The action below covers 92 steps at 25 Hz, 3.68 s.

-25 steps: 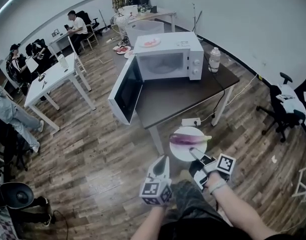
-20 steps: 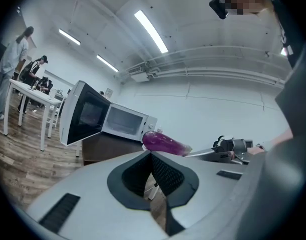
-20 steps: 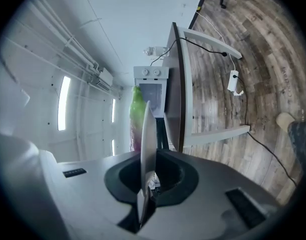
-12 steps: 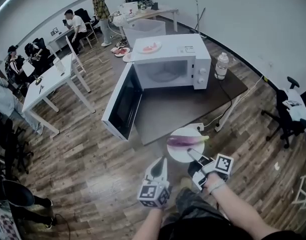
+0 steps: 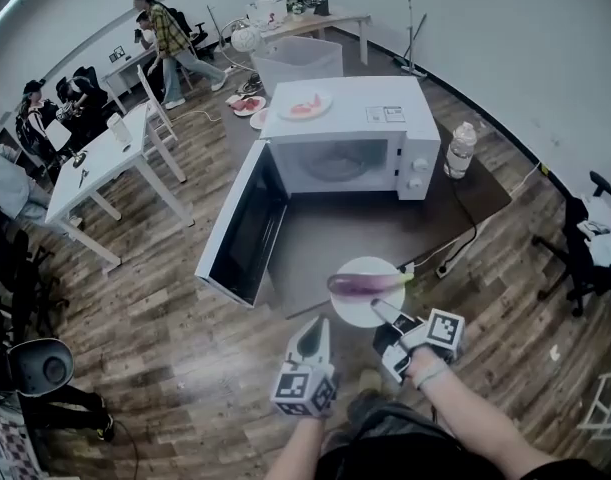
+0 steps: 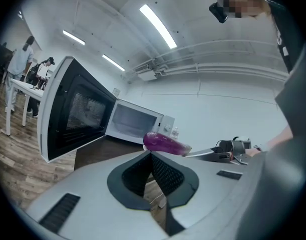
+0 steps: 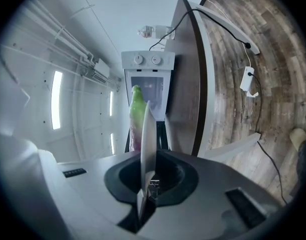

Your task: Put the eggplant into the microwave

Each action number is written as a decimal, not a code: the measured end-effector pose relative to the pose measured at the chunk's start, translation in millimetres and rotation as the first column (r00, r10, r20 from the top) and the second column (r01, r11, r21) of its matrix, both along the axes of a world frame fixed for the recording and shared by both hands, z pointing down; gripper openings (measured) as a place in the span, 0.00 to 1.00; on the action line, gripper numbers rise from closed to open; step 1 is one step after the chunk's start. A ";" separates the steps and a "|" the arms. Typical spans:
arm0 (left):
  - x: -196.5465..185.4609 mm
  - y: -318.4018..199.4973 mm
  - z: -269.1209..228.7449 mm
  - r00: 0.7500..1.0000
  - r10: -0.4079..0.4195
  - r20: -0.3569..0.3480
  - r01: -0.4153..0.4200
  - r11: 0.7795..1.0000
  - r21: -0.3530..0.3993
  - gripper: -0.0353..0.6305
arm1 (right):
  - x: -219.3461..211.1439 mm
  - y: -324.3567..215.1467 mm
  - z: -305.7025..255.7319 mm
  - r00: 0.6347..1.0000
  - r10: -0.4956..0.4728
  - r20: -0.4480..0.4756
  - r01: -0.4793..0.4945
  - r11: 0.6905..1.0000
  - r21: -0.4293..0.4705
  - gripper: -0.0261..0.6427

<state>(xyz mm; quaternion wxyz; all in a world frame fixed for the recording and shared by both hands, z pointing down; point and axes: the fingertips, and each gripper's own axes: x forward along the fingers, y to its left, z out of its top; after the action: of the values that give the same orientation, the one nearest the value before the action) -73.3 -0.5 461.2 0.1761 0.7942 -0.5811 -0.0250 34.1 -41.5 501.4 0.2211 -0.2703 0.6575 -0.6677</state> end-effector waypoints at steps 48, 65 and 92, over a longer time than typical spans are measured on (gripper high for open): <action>-15.5 -230.9 41.6 0.998 0.069 -0.013 -0.067 0.994 0.091 0.05 | -40.7 -252.6 26.3 0.998 0.045 0.052 -0.045 0.999 0.007 0.06; -15.8 -291.0 43.0 0.998 0.030 -0.051 -0.026 0.996 0.083 0.05 | -62.6 -314.4 34.2 0.993 0.100 0.055 -0.099 0.995 -0.019 0.06; 10.7 -330.0 57.2 0.995 0.082 -0.064 -0.080 0.996 0.034 0.05 | -78.1 -352.8 42.7 0.993 0.106 0.043 -0.104 0.994 -0.044 0.07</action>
<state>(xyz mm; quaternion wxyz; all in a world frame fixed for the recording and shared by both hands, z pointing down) -62.6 -330.5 518.4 0.1833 0.8184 -0.5420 -0.0530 -44.0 -394.3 544.0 0.2651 -0.2940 0.6230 -0.6747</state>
